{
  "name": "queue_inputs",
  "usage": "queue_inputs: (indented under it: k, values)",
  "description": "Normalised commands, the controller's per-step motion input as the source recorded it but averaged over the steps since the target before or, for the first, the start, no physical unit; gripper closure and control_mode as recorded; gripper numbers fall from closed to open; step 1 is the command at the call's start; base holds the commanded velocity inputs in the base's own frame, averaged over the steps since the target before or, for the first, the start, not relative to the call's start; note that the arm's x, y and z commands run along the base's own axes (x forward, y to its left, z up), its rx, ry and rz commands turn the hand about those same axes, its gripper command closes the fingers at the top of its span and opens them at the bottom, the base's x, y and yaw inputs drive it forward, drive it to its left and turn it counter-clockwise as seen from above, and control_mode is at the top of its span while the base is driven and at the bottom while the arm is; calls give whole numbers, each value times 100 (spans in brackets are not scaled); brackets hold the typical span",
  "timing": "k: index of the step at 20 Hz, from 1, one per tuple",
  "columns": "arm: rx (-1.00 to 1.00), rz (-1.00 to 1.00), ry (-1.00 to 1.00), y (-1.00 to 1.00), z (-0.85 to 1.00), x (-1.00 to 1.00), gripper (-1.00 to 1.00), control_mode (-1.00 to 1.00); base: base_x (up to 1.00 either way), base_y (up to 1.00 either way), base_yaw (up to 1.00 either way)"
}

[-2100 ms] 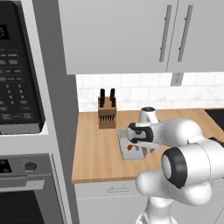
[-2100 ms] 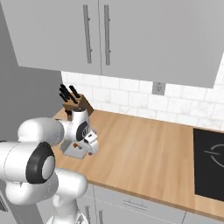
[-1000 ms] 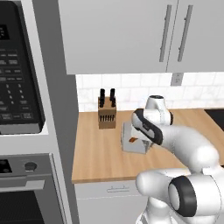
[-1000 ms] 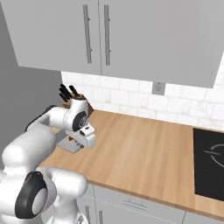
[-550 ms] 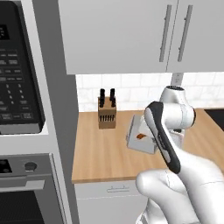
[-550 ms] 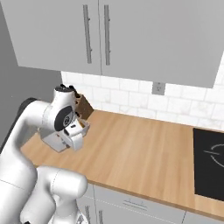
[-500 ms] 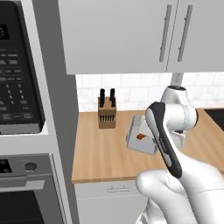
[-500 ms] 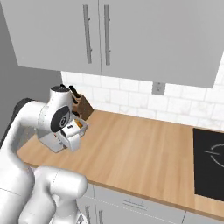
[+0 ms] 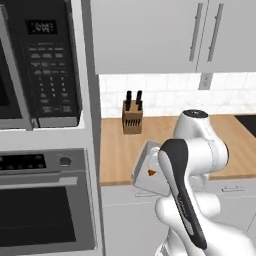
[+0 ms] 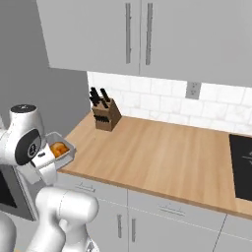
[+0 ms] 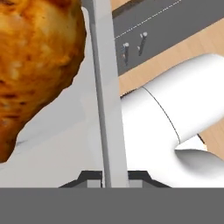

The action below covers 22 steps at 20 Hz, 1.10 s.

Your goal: Take the meat container that has the chicken drumstick and place it on the second highest rack of the freezer. Then take the vegetable container that has the eggplant and bell pepper and place it on the highest rack of the freezer.

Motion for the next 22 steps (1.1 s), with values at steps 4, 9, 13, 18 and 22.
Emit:
queue_inputs:
  k: [4, 9, 13, 18, 22]
  values:
    - [0, 0, 0, 0, 0, 0, 100, 100, -100, 74, 0]
    - [0, 0, 0, 0, 0, 0, 100, 100, -100, 100, 4]
    - [0, 0, 0, 0, 0, 0, 100, 100, -81, 100, 11]
    - [0, 0, 0, 0, 0, 0, 100, 100, 12, 100, 13]
    - [0, 0, 0, 0, 0, 0, 100, 100, 35, 100, 15]
